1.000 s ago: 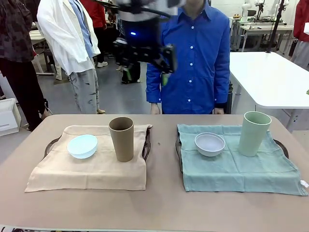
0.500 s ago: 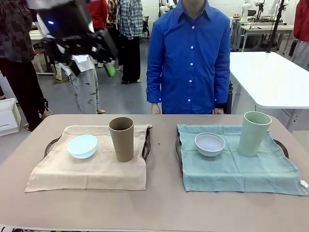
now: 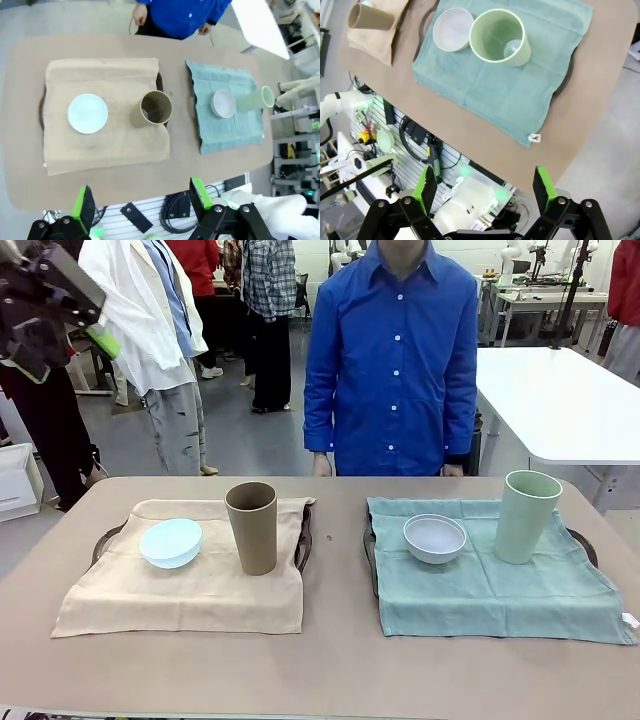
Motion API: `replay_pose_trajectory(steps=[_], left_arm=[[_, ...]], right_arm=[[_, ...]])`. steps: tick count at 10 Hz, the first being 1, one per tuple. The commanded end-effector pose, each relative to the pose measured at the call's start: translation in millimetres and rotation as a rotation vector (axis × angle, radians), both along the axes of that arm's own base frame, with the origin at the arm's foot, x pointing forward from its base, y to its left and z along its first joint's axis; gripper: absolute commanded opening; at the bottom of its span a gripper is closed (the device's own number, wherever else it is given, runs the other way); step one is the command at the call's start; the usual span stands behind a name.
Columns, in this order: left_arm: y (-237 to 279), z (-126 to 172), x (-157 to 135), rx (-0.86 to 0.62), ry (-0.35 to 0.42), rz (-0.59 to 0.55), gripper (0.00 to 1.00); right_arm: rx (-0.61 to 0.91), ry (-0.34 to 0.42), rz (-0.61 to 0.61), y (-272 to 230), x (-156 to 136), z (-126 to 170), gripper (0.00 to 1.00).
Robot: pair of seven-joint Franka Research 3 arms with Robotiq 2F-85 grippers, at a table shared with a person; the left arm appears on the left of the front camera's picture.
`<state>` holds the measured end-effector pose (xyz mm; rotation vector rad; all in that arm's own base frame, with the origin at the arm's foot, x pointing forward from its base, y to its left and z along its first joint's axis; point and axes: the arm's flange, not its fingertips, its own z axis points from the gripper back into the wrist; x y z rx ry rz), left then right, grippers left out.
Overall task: Set up a tray with a mat and arrange the tableware.
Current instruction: Place the Picnic Bowl and Reusable plastic cup back onto the Handle tray in front of the human's position.
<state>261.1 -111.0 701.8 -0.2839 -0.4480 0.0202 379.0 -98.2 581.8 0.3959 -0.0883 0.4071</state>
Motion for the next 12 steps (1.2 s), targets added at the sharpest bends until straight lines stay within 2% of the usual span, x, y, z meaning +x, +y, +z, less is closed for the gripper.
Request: replay_pose_trajectory(steps=[1, 4, 5, 7, 10, 12], left_arm=[[-26, -2, 4, 0.014, 0.005, -0.037, 1.0], [-21, -3, 0, 0.018, 0.007, -0.021, 1.0], [15, -19, 31, -0.086, 0.114, -0.049, 1.0], [66, -52, 64, -0.249, 0.217, -0.097, 1.0], [120, -74, 84, -0.487, 0.234, -0.115, 1.0], [162, -75, 77, -0.63, 0.222, -0.068, 1.0]], right_arm=[[-0.006, -0.006, -0.002, -2, 0, 3, 1.0], [-0.002, -0.002, -0.001, 0, 0, 1, 1.0], [0.108, 0.036, 0.044, -15, 13, -8, 1.0], [0.264, 0.042, 0.052, -45, 27, -17, 1.0], [0.548, 0.061, 0.074, -87, 37, -31, 1.0], [0.782, 0.077, 0.065, -116, 41, -48, 1.0]])
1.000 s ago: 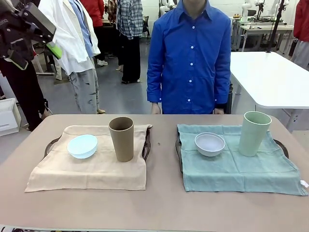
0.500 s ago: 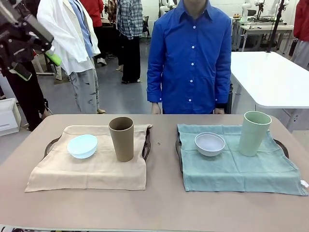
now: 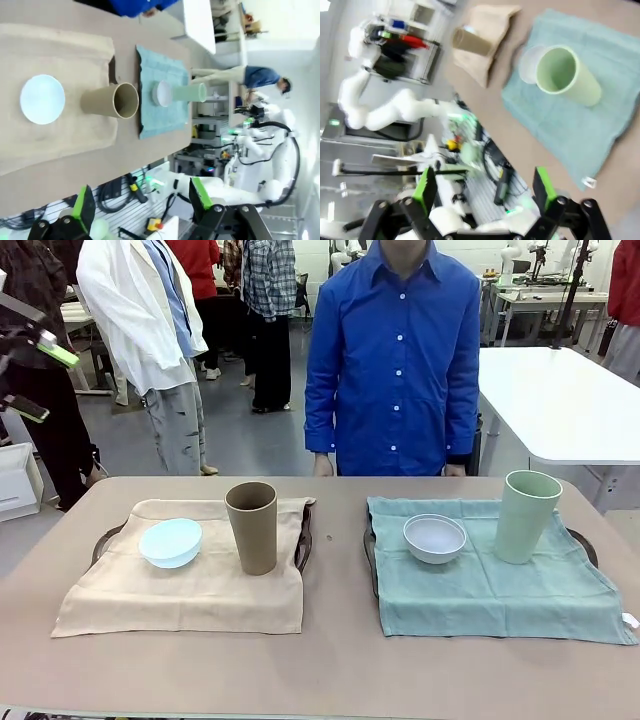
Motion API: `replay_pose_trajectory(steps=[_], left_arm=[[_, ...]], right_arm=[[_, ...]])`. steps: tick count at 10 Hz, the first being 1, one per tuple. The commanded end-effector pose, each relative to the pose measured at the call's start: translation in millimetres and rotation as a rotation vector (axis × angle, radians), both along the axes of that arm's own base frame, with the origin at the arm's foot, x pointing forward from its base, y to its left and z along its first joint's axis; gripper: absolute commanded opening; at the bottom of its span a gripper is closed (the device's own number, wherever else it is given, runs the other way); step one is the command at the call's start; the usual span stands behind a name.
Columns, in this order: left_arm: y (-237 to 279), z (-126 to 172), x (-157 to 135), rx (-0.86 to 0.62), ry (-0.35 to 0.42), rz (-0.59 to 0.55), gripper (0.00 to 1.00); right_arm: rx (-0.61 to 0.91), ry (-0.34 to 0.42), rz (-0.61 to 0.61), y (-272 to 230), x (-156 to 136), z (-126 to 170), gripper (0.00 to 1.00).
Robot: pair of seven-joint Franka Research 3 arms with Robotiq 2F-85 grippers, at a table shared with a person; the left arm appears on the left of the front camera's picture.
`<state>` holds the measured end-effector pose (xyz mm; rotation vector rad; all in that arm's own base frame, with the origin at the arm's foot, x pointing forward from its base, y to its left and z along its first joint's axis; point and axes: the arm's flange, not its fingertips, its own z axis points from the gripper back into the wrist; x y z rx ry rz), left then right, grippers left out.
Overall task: Set up a tray with a mat and arrange the tableware.
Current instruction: Place the Picnic Bowl and Reusable plastic cup back onto the Handle tray in front of the human's position.
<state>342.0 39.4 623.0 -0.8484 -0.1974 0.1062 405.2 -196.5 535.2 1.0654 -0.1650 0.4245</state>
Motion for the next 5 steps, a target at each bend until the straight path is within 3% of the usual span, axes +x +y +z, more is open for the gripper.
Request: replay_pose_trajectory(steps=[1, 4, 5], left_arm=[[31, 2, -5, -0.116, 0.011, 0.063, 1.0], [64, -16, -13, -0.138, 0.016, 0.065, 1.0], [73, -28, -12, -0.14, 0.026, 0.061, 1.0]], right_arm=[[0.193, 0.05, -0.012, -32, 17, -10, 1.0], [0.251, 0.229, -0.164, -55, 13, -37, 1.0], [0.243, 0.258, -0.185, -57, 9, -44, 1.0]])
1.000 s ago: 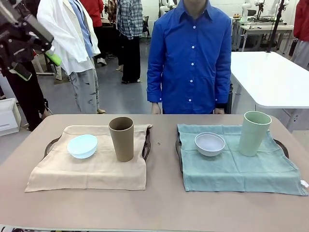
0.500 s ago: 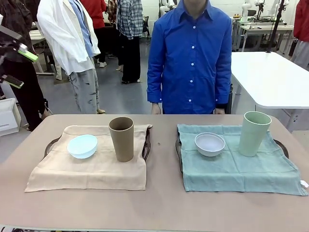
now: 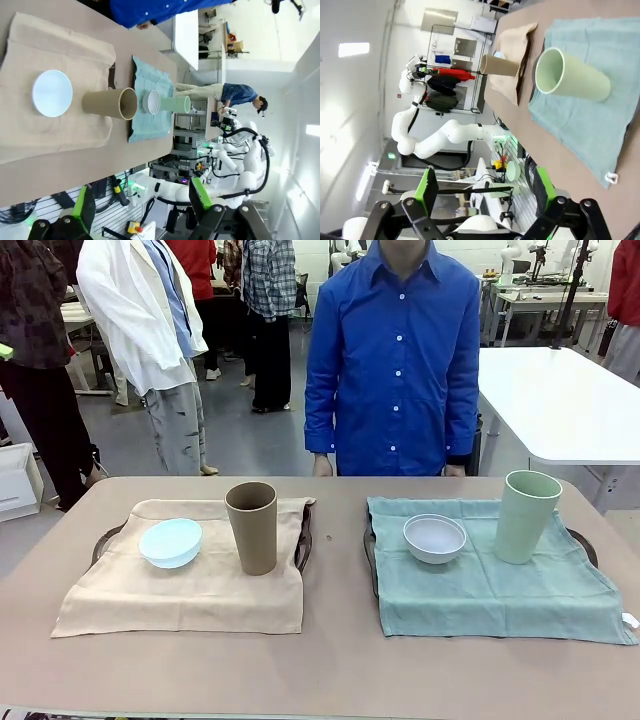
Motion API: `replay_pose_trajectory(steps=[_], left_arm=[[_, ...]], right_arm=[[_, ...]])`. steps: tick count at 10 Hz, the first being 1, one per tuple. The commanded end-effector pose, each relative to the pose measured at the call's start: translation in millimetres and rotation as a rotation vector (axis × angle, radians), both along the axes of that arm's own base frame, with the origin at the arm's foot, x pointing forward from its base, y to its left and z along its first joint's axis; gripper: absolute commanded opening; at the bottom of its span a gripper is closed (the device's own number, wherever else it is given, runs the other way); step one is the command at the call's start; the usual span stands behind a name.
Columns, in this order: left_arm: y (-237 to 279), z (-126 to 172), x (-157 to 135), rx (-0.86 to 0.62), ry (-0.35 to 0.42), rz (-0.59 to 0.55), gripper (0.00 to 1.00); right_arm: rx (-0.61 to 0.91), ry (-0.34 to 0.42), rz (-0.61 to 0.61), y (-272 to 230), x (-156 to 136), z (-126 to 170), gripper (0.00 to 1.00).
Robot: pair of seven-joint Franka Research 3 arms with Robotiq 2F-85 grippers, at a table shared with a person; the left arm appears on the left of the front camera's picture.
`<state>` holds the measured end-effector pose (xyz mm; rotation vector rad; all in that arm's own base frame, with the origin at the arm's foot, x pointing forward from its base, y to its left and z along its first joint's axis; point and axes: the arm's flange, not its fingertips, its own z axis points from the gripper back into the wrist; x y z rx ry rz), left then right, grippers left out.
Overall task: Set up a tray with a mat and arrange the tableware.
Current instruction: Place the Picnic Bowl and Reusable plastic cup back onto the Handle tray in front of the human's position.
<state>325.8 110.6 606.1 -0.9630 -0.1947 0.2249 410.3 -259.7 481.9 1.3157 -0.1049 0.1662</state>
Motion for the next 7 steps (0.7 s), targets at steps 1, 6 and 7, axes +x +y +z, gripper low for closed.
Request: replay_pose_trajectory(steps=[1, 6, 7], left_arm=[[11, -22, 8, -0.031, 0.0, -0.03, 1.0], [14, -22, 5, -0.014, 0.026, -0.011, 1.0], [16, -24, 6, 0.003, 0.011, -0.023, 1.0]], right_arm=[[-0.009, 0.078, -0.04, 7, 1, 7, 1.0], [-0.048, 0.066, -0.005, 9, 0, 9, 1.0], [-0.07, 0.076, 0.028, 15, -1, 11, 1.0]])
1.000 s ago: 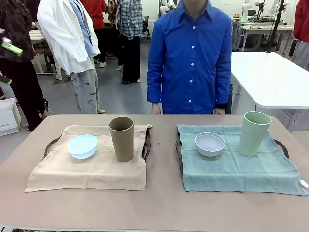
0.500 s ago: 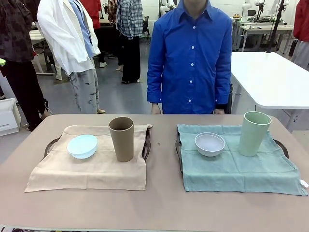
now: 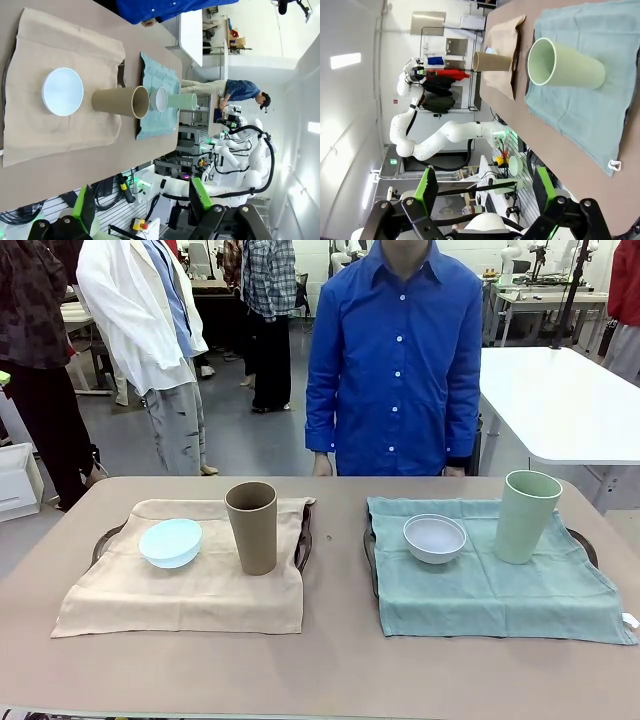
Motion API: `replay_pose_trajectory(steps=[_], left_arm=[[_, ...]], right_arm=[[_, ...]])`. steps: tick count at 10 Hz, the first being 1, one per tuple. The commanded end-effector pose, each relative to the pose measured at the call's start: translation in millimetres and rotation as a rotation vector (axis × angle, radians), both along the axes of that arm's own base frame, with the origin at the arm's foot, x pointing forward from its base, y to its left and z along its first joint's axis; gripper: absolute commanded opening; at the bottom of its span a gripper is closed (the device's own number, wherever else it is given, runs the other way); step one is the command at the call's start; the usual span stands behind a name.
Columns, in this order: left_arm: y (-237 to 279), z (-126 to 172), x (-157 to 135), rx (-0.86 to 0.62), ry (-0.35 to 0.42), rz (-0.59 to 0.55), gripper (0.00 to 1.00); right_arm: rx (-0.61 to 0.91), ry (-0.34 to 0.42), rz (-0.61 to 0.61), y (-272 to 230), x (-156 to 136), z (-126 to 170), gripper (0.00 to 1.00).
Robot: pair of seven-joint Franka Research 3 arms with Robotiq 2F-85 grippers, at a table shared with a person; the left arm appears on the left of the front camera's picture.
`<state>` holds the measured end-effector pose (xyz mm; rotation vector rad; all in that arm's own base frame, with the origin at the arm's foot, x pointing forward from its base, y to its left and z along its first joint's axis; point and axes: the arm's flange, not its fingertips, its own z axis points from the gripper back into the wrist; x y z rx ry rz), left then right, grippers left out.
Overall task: Set up a tray with a mat and arrange the tableware.
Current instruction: Place the Picnic Bowl and Reusable plastic cup back onto the Handle tray in front of the human's position.
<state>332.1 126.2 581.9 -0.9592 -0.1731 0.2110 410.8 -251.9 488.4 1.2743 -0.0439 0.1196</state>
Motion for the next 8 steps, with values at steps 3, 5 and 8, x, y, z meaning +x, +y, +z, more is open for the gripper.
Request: replay_pose_trajectory(steps=[3, 5, 8], left_arm=[[61, -18, 26, -0.134, 0.198, -0.063, 1.0], [47, -24, 33, -0.057, 0.306, -0.144, 1.0], [44, -38, 34, -0.092, 0.288, -0.131, 1.0]], right_arm=[[-0.031, 0.08, 0.052, 19, -11, -12, 1.0], [-0.045, 0.136, 0.062, 24, -15, -20, 1.0], [-0.037, 0.119, 0.071, 17, -11, -26, 1.0]])
